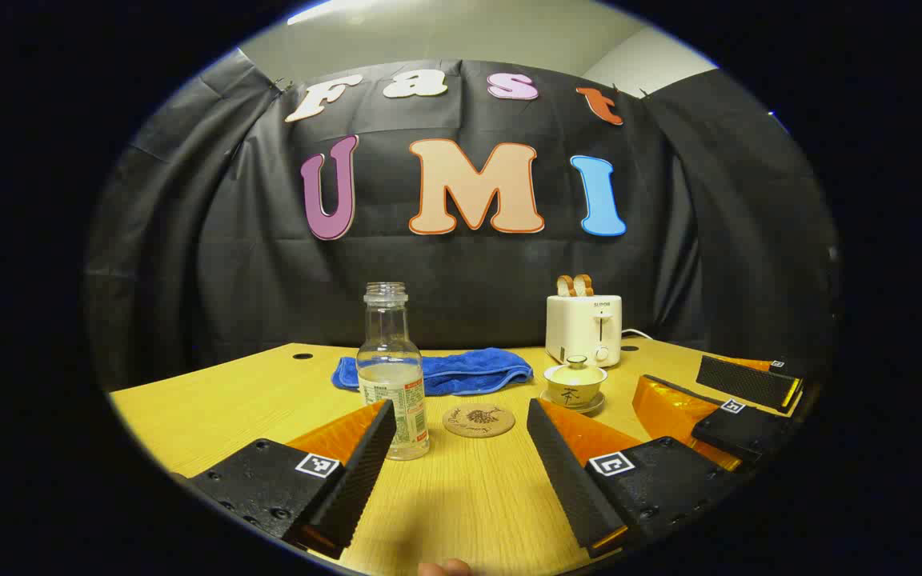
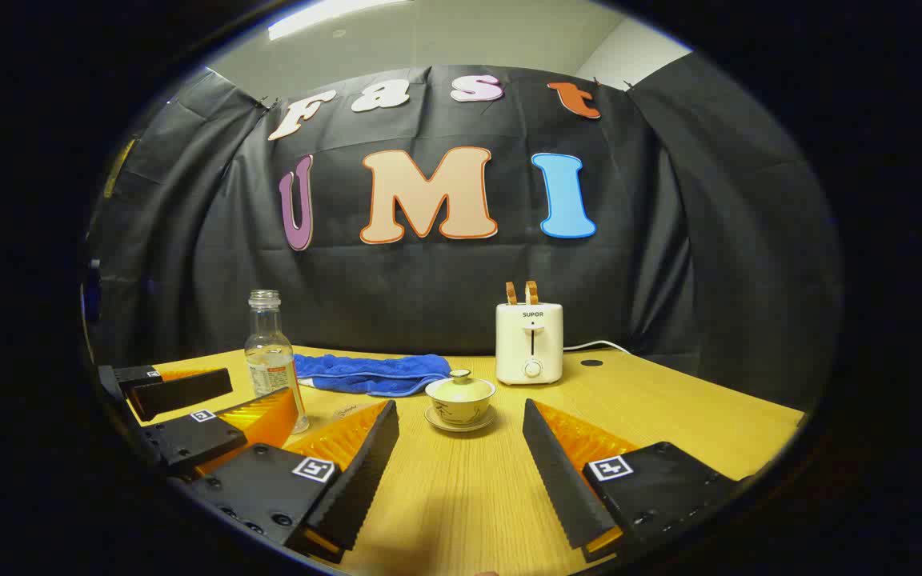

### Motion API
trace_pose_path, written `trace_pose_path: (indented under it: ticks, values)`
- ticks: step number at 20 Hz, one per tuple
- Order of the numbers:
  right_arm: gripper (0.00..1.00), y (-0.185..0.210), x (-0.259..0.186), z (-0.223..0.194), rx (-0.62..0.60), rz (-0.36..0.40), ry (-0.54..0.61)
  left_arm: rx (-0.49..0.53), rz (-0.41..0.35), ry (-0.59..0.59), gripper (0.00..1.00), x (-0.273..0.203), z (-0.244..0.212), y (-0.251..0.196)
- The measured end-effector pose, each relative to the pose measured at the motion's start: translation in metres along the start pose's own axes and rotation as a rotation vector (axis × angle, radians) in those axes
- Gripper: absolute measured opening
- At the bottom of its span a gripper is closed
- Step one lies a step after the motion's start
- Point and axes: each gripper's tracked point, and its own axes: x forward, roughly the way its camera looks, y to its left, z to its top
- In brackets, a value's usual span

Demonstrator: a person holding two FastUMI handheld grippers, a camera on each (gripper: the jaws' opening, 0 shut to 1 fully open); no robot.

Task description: Open the teacup lid with one hand, grasp the water bottle and pour water into the teacup with the other hand; after pouring, place the water bottle on the coaster and then close the teacup lid.

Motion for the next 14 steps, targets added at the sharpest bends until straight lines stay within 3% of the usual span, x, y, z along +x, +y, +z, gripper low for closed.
trace_pose_path:
  ticks: [14]
  values:
    - [0.99,-0.0006,0.0003,-0.0003,0.000,0.001,0.000,0.001,0.000,0.000,0.96,-0.0003,0.0003,-0.0004]
